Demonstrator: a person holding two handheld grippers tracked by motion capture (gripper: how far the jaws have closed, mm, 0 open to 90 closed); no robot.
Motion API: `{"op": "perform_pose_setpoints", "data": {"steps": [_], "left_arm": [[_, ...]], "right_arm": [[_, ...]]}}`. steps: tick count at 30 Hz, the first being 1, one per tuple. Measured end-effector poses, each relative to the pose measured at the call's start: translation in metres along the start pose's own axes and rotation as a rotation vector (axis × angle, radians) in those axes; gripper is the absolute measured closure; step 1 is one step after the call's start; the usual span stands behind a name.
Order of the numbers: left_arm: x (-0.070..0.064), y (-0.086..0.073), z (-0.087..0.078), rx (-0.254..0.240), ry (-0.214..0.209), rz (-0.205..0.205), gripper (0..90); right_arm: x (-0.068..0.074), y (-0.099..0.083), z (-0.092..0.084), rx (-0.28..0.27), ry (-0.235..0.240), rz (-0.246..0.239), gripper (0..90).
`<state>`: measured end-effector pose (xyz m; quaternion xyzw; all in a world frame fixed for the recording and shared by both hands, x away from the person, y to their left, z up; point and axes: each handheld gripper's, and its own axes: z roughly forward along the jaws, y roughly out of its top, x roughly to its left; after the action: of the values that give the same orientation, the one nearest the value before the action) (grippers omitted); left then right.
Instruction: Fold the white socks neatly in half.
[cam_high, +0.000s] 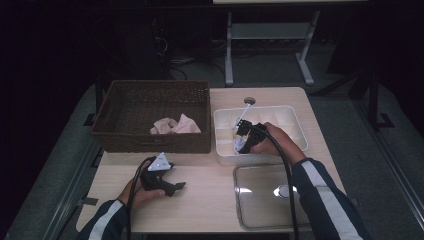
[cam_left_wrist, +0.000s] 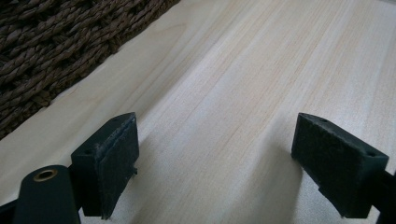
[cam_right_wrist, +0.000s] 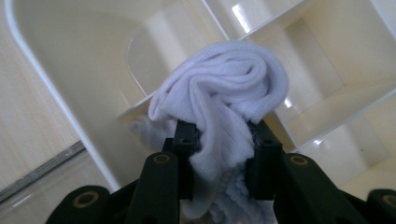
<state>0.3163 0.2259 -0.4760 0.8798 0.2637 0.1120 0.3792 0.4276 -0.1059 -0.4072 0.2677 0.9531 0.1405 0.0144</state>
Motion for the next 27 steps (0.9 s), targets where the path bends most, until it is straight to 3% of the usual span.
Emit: {"op": "perform_pose_setpoints", "data": {"steps": [3,8,13,16,20,27], "left_arm": [[0.0,0.0,0.0,0.003,0.0,0.004,14.0],[0.0,0.0,0.0,0.001,-0.001,0.002,14.0],[0.0,0.001,0.0,0.004,-0.001,0.007,14.0],[0.0,0.001,0.0,0.005,-0.002,0.008,14.1],[0.0,0.001,0.0,0.005,-0.002,0.007,14.1],[0.0,0.001,0.0,0.009,0.001,0.016,14.1]], "right_arm": [[0.001,0.004,0.002,0.021,-0.026,-0.015,69.0],[-0.003,0.007,0.007,0.036,-0.008,-0.019,68.4],[-0.004,0.005,0.011,0.023,0.008,-0.011,67.5],[0.0,0.005,0.008,0.016,-0.019,-0.021,65.1],[-0.003,-0.001,-0.002,-0.047,-0.001,-0.002,59.4],[-0.004,-0.009,-0.021,-0.132,-0.029,0.03,45.4]]}}
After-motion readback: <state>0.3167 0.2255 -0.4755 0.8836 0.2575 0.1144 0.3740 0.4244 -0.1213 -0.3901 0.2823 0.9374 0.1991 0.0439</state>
